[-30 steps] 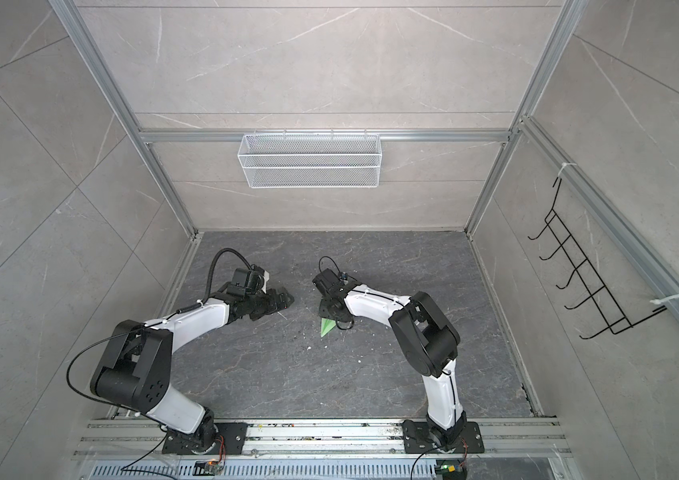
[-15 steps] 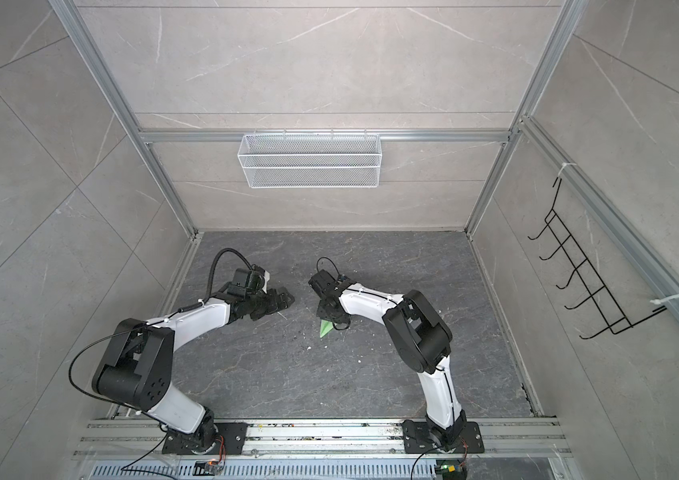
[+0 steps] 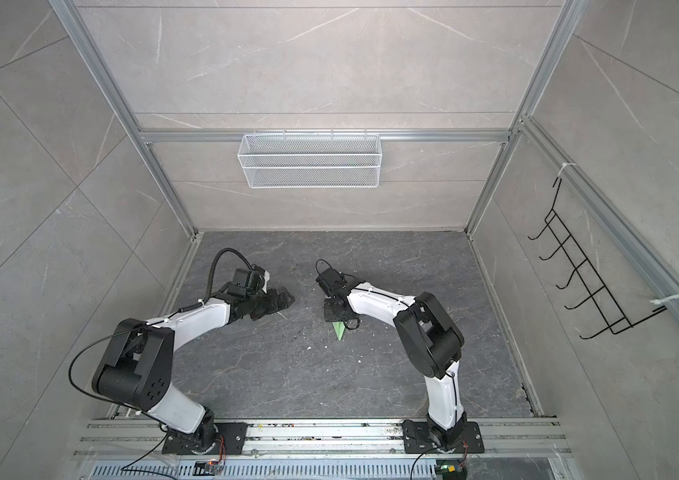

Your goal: Fold a paper plane with a square sheet of paper (pick it up from the middle)

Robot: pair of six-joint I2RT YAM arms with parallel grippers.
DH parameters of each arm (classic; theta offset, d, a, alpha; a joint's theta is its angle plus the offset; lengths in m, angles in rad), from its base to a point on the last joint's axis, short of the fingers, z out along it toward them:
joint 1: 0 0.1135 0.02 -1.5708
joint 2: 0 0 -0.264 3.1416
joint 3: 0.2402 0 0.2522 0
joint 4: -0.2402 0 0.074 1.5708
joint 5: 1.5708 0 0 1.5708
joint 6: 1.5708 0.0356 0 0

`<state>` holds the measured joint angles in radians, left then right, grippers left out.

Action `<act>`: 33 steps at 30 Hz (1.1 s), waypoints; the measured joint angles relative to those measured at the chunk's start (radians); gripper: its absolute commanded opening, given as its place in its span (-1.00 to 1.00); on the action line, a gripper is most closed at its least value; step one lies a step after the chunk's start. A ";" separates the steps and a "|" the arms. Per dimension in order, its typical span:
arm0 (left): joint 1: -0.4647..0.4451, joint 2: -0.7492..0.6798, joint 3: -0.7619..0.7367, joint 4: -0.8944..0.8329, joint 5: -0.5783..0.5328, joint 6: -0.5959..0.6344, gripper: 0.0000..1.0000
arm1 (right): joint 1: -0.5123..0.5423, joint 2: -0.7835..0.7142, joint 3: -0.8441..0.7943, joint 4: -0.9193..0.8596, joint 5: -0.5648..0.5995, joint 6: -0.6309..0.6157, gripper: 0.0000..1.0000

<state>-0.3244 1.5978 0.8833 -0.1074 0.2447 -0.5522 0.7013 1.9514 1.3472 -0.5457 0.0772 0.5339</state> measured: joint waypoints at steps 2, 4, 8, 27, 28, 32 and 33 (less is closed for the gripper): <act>0.000 0.000 0.000 0.001 0.000 -0.002 0.93 | 0.000 -0.008 -0.014 -0.001 -0.015 -0.037 -0.87; 0.000 0.000 0.000 0.003 0.000 -0.005 0.93 | 0.000 -0.007 -0.020 -0.002 -0.027 -0.062 -0.85; 0.000 0.000 0.000 0.003 0.000 -0.007 0.93 | -0.003 -0.005 -0.020 0.000 -0.050 -0.077 -0.76; 0.000 0.000 0.000 0.003 0.000 -0.009 0.95 | -0.029 0.041 -0.008 -0.004 -0.079 -0.073 -0.67; 0.000 0.000 0.000 0.003 0.000 -0.009 0.95 | -0.029 0.044 -0.004 -0.005 -0.076 -0.071 -0.71; 0.000 0.000 0.000 0.003 0.000 -0.009 0.95 | -0.033 0.050 0.008 -0.009 -0.065 -0.063 -0.78; 0.000 0.000 0.000 0.003 -0.002 -0.009 0.95 | -0.035 0.053 0.015 -0.010 -0.060 -0.060 -0.80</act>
<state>-0.3244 1.5982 0.8833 -0.1047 0.2428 -0.5613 0.6666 2.0045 1.3621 -0.5560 0.0174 0.4744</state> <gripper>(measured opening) 0.974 0.111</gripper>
